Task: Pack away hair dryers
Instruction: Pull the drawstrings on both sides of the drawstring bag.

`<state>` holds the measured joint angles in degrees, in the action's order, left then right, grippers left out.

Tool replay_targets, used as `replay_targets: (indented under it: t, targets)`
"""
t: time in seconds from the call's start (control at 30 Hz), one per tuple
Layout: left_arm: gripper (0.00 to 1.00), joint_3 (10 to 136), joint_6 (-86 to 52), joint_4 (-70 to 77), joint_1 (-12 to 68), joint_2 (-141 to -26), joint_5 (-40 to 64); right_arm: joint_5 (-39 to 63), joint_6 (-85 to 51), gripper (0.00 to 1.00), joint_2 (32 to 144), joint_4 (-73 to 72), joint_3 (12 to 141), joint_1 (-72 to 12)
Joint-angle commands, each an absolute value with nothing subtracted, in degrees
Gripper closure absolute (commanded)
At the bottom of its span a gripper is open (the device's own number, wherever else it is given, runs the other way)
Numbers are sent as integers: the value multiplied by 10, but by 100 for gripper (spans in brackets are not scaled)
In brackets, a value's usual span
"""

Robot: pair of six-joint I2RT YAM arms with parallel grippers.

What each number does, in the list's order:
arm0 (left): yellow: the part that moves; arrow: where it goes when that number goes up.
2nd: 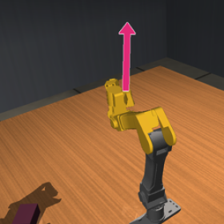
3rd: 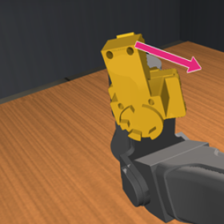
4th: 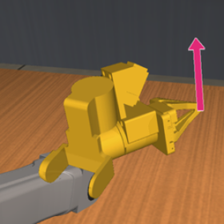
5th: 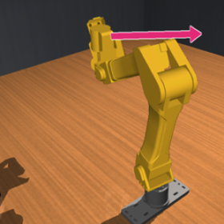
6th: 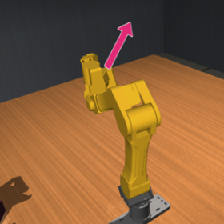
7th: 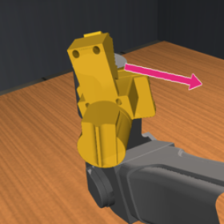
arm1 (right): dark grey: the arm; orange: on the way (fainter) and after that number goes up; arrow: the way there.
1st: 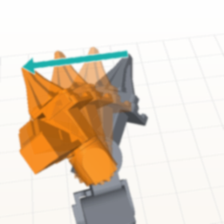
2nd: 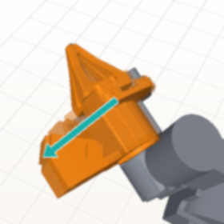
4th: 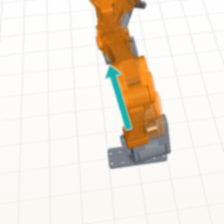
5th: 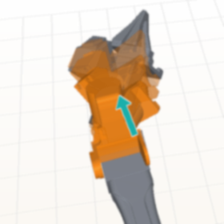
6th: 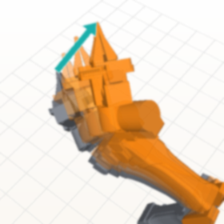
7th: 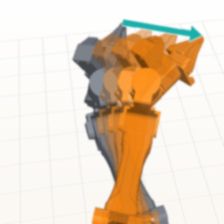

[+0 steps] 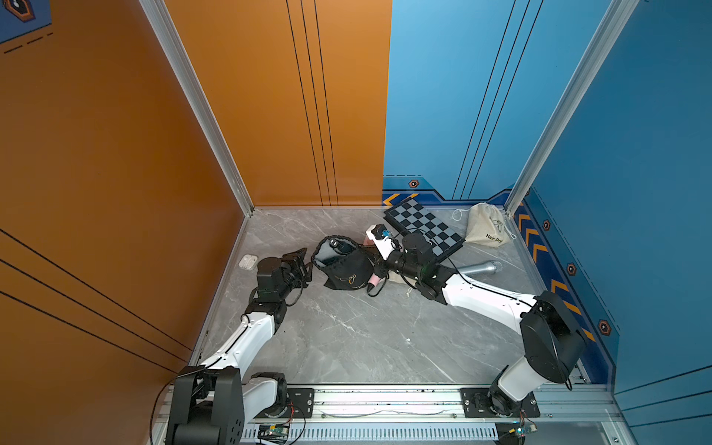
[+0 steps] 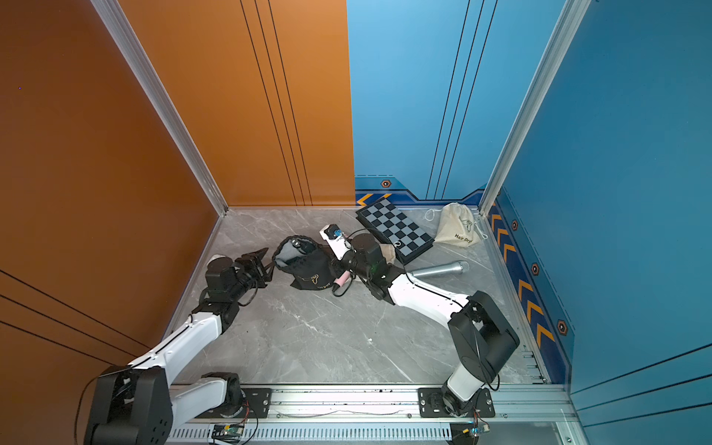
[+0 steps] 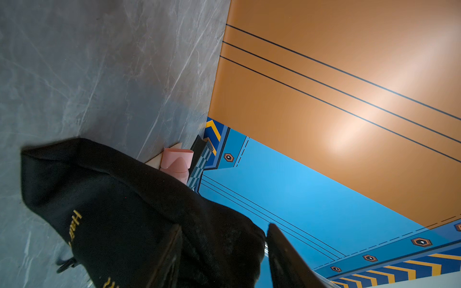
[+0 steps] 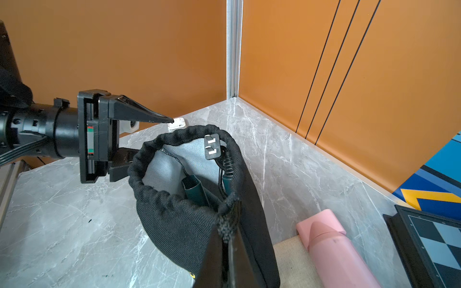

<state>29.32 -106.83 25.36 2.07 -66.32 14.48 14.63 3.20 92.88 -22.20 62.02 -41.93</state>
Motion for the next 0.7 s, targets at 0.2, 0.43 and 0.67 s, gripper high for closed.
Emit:
replay_targets:
  t: [0.2,0.43,0.67]
  targets:
    - [46,296,-1078,285,25,-667,128,136,33,100,910,-235,616,-416]
    - [47,259,-1085,277,22,-633,137,137,30,100,914,-236,617,-412]
    - [47,245,-1088,240,22,-582,139,139,30,100,915,-238,619,-410]
